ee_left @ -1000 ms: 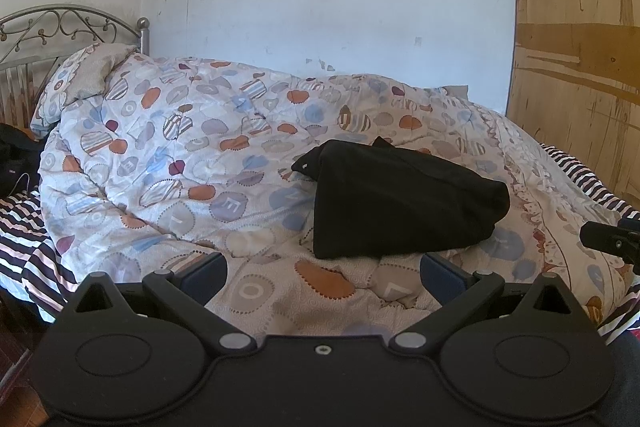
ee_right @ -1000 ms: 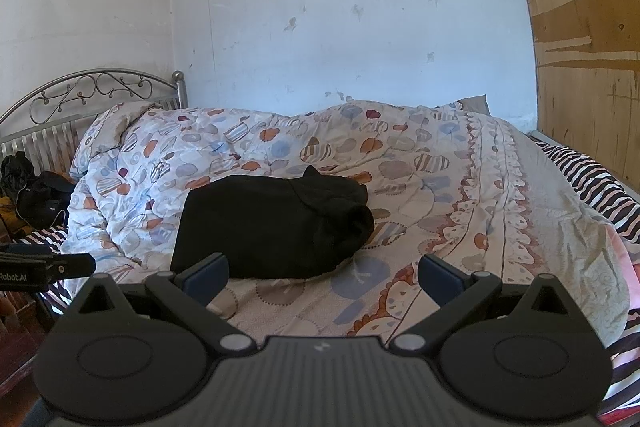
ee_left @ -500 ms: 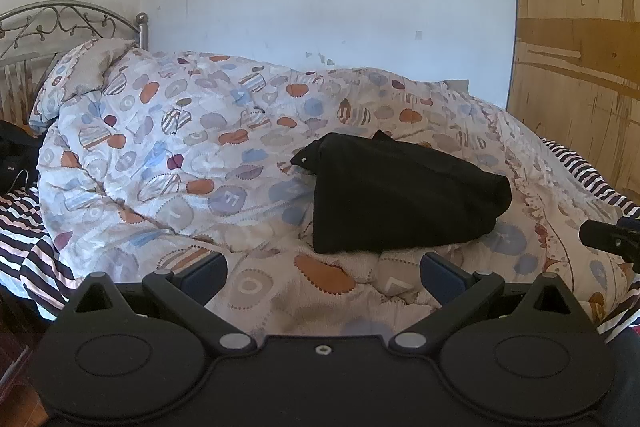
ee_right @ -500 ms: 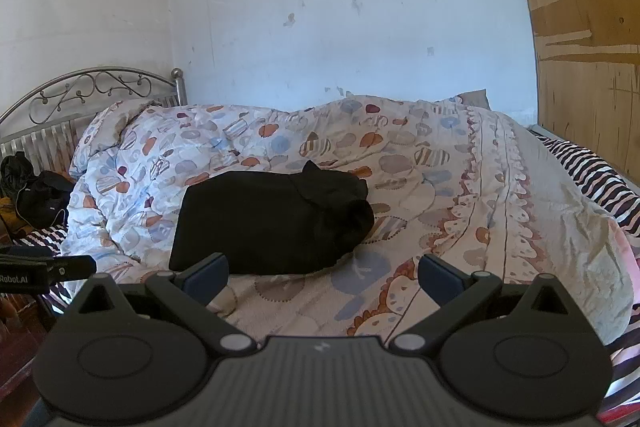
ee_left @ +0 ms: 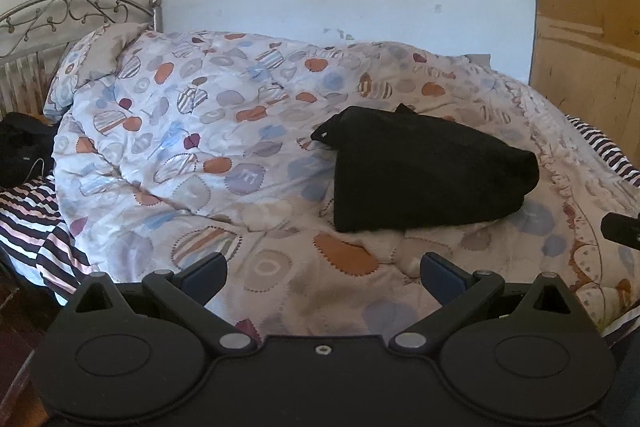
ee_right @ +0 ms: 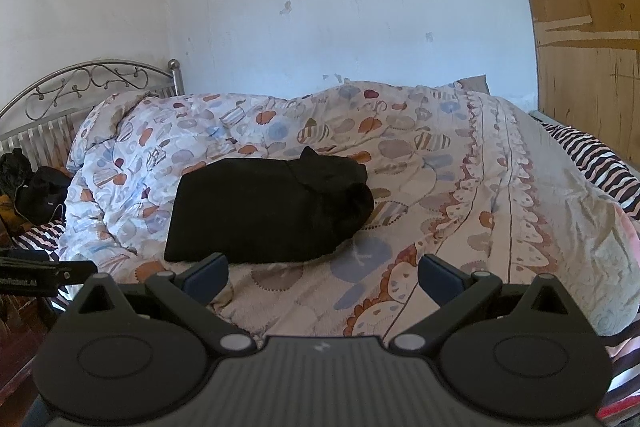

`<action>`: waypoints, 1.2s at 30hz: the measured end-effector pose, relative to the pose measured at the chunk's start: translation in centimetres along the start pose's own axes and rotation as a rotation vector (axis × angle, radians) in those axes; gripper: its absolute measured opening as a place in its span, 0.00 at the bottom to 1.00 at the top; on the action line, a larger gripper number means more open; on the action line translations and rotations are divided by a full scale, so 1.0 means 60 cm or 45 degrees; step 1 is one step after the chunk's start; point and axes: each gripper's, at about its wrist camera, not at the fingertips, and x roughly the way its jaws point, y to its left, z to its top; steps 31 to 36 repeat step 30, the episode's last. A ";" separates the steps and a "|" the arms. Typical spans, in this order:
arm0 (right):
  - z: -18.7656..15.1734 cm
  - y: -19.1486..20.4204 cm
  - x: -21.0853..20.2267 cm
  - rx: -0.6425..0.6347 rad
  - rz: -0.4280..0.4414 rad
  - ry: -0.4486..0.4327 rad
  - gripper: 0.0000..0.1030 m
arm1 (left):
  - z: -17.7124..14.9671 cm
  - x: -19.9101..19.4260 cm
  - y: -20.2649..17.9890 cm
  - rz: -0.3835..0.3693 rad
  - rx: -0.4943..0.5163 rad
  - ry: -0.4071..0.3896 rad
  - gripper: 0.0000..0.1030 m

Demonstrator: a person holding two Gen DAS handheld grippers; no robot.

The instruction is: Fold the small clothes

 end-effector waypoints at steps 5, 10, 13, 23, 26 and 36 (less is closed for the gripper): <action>0.000 0.002 -0.001 0.007 -0.003 0.016 1.00 | 0.003 0.001 -0.005 0.006 0.018 0.003 0.99; 0.006 0.001 0.010 0.015 -0.004 0.029 1.00 | 0.011 0.013 -0.008 -0.005 0.021 0.017 0.99; 0.007 -0.001 0.013 0.019 -0.005 0.037 1.00 | 0.010 0.017 -0.009 -0.009 0.022 0.026 0.99; 0.014 -0.010 0.036 0.039 -0.007 0.069 1.00 | 0.012 0.033 -0.013 -0.023 0.027 0.060 0.99; 0.015 -0.013 0.044 0.045 -0.009 0.082 1.00 | 0.013 0.039 -0.014 -0.031 0.027 0.067 0.99; 0.018 -0.021 0.059 0.059 -0.008 0.099 1.00 | 0.018 0.052 -0.016 -0.038 0.029 0.086 0.99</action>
